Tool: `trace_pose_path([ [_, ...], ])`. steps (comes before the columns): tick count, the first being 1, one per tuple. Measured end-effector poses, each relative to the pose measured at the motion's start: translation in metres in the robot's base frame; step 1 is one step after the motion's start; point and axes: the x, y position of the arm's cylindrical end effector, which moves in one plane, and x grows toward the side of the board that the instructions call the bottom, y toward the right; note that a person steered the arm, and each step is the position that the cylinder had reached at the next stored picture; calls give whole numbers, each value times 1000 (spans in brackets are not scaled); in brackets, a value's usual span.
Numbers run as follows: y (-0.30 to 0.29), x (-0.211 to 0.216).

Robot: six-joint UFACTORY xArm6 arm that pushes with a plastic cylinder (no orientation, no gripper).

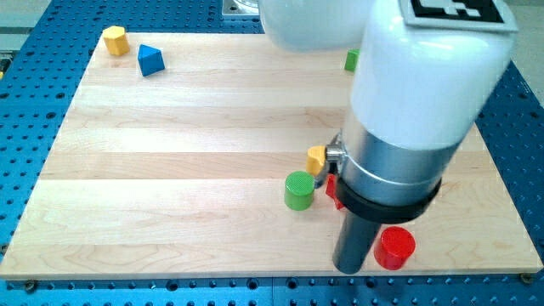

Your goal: Place the red blocks diagonal to each other

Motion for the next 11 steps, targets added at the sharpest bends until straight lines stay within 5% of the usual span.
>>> trace_pose_path([
  [2,122,-2],
  [4,20,-17],
  [6,-67,-77],
  [8,63,-109],
  [10,57,-148],
  [11,10,-157],
])
